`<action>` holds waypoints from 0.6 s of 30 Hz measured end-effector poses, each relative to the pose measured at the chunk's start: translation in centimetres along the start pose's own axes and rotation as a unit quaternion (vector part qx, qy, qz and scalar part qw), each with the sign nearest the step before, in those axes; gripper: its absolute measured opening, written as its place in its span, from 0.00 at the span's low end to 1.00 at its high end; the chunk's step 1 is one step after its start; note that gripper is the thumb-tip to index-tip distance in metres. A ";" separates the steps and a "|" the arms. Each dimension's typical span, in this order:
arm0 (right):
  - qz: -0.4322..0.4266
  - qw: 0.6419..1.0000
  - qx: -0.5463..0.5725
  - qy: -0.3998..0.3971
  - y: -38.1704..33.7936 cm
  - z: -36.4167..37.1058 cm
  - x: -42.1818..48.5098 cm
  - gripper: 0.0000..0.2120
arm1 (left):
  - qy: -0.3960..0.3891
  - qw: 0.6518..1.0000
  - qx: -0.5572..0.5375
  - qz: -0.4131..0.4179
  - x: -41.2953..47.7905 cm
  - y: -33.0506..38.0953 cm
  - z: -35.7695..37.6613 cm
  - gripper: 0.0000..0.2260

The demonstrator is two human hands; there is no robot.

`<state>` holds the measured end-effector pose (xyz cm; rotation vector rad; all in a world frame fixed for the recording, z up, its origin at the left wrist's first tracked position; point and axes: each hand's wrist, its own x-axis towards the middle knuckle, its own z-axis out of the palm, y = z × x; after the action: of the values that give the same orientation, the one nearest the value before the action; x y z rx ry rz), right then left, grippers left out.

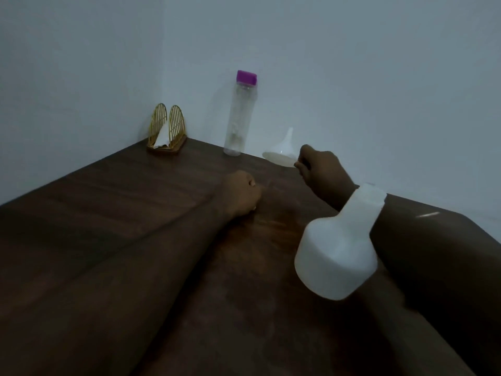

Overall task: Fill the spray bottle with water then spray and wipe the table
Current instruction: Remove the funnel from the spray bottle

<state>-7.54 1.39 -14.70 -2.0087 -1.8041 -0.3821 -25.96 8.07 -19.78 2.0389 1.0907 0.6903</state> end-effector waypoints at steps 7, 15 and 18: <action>-0.026 0.990 -0.084 -0.107 0.9 4.2 2.6 0.04 | 0.083 0.994 0.057 0.044 3.3 -0.6 1.1 0.09; -0.058 0.986 -0.107 -0.117 2.4 6.6 5.6 0.07 | 0.099 0.953 0.270 0.097 6.2 -1.1 2.4 0.21; -0.049 0.987 -0.103 -0.109 2.9 7.1 6.4 0.10 | 0.066 0.945 0.311 0.083 7.4 -1.2 2.8 0.24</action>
<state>-4.39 10.16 -18.33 -2.1795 -2.0767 -0.4076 -20.85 13.92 -21.50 2.6752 1.3481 0.6202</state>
